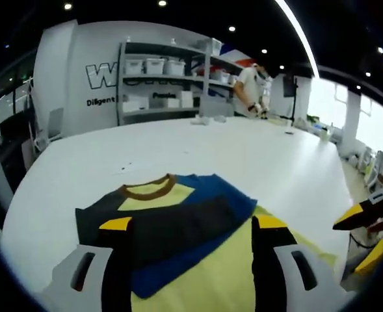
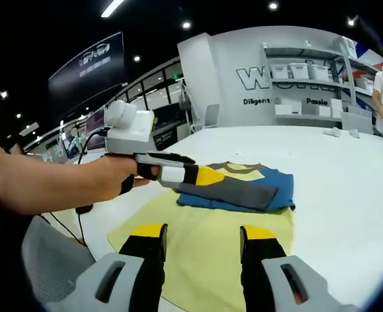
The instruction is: Fold the garment on the visible template until the final outline fits inside the template.
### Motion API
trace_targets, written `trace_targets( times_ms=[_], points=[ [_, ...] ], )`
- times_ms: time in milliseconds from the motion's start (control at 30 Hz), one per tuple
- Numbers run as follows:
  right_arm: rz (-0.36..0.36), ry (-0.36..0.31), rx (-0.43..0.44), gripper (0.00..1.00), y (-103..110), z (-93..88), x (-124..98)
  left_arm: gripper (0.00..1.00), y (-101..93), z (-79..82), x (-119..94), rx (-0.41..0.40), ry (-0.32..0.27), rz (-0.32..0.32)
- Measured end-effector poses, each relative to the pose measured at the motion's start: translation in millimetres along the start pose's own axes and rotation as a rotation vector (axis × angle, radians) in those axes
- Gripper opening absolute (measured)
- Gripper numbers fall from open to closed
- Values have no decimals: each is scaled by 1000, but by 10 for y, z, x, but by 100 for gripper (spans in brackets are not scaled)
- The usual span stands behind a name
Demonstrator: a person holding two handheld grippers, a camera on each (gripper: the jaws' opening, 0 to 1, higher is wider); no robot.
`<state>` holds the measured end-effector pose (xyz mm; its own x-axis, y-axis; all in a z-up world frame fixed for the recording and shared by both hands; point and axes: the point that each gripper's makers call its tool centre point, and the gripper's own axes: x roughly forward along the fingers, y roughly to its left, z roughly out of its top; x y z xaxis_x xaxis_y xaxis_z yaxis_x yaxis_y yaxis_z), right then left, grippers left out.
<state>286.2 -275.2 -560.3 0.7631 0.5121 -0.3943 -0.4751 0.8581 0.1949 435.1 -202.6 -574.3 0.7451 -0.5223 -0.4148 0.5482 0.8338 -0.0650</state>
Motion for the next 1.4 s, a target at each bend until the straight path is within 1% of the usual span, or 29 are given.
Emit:
trace_targets(
  times_ms=[67,100,167,333,467,633,867,1067,1400],
  points=[
    [0,1,0,43,0,-2,1,72,32,-6,-35,-10,1,1],
    [1,1,0,43,1,-3,2,75,57,-2,-54,-14,-1,10],
    [2,3,-3,43,8,-6,4,76,82,15,-90,-18,-7,15],
    [3,8,-6,43,14,-19,4,82,96,48,-156,-25,-22,16],
    [5,8,-9,43,19,-20,8,89,136,63,-228,-25,-42,27],
    [4,10,-10,43,19,-23,8,91,163,43,-305,-16,-36,32],
    [3,10,-14,43,23,-26,6,93,173,120,-496,-5,-67,30],
    [4,11,-18,43,28,-26,4,95,158,142,-655,-8,-82,24],
    [3,6,-19,44,23,-12,3,96,68,213,-1050,-4,-130,3]
  ],
)
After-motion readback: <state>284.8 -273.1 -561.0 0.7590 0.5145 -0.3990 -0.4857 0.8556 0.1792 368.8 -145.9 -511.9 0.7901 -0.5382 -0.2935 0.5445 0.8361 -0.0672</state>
